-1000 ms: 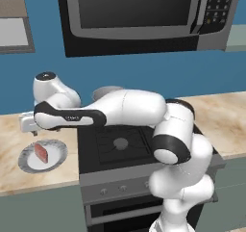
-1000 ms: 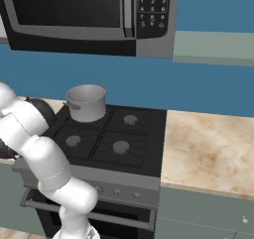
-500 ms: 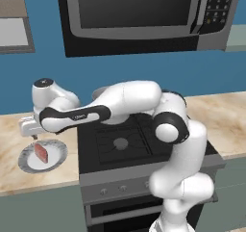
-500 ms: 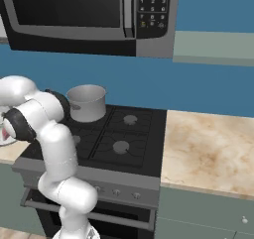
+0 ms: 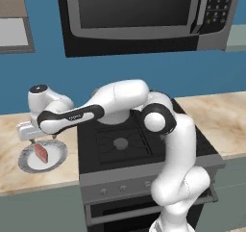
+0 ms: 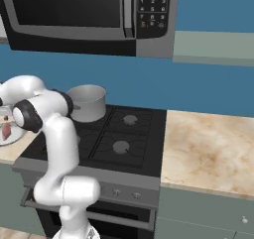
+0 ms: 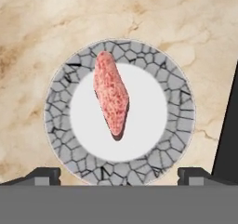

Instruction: Retrieve the frozen meat and place it in the pot on a burner. Then turn the burner on.

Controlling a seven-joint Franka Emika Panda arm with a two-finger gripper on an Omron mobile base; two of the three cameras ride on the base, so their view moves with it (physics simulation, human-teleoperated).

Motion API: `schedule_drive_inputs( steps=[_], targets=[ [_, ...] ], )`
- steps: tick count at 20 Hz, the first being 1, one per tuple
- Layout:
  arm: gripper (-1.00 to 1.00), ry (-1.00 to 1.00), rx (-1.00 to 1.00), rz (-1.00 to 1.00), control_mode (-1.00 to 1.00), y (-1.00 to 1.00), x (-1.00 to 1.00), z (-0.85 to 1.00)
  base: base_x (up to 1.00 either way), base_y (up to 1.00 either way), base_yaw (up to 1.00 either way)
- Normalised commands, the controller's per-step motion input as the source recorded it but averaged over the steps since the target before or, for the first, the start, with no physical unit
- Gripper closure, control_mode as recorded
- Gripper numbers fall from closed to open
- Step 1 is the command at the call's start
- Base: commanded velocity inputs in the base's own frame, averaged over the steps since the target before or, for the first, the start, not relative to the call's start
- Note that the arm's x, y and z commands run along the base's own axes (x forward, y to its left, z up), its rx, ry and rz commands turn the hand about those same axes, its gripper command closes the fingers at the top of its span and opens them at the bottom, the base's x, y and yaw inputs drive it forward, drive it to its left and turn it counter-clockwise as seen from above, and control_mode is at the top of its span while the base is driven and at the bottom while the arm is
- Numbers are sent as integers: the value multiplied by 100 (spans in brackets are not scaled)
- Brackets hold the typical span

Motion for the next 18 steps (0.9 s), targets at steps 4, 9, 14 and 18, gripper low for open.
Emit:
schedule_drive_inputs(
  steps=[4,9,14,18],
  targets=[
    [-100,0,-6,-3,-100,24,21,-14,0,0,0],
    [-100,0,-3,-2,-100,7,18,-33,0,0,0],
    [-100,0,0,0,-100,1,12,-43,0,0,0],
    [-100,3,0,0,-100,0,11,-38,0,0,0]
  ],
)
